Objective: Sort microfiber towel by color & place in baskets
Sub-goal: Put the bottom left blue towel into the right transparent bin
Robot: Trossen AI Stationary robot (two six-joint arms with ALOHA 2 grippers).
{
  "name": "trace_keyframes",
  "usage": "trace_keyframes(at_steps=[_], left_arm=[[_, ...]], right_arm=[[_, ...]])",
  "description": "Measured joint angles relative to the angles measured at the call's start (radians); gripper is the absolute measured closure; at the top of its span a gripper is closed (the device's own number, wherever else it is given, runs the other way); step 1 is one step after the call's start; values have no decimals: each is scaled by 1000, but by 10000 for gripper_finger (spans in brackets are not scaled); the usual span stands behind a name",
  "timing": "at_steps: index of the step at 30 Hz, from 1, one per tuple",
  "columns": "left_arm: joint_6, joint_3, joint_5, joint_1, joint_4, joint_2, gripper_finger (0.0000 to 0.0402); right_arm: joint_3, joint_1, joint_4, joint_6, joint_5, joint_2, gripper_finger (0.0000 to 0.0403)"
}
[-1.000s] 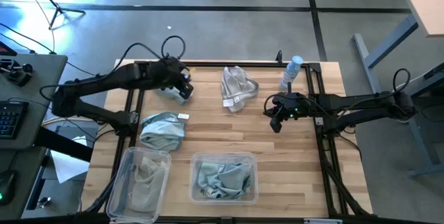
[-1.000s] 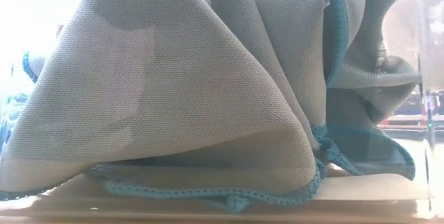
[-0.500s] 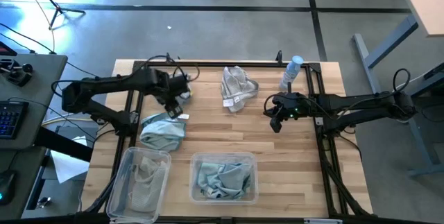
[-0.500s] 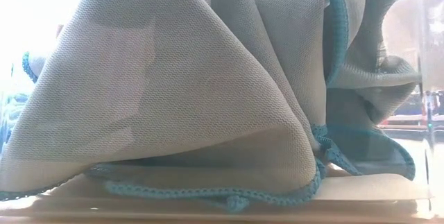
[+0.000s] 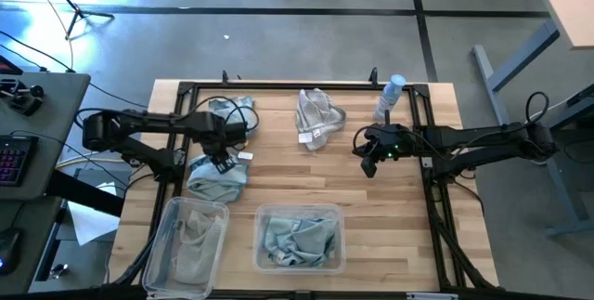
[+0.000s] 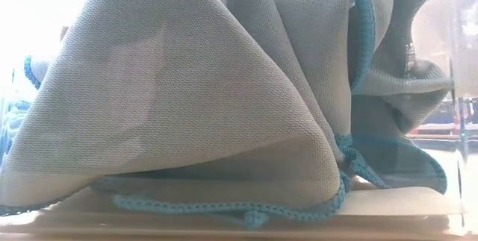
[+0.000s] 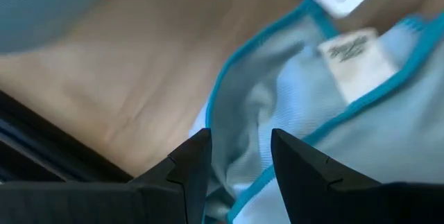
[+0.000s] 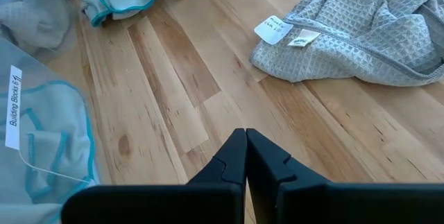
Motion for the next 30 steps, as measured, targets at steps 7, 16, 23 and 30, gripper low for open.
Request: trace_keyframes(at_steps=[7,16,23,30], left_arm=[[-24,-129,0,28,150,0,266],[-79,-133,37,60,186,-6,386],[-84,-7,11,32,89,-128,400],[-68,245,-59,29,39,-274,401]], right_arm=[[0,0,0,0,21,0,403],[0,0,0,0,101,0,403],[1,0,0,0,101,0,403],[1,0,9,0,101,0,403]])
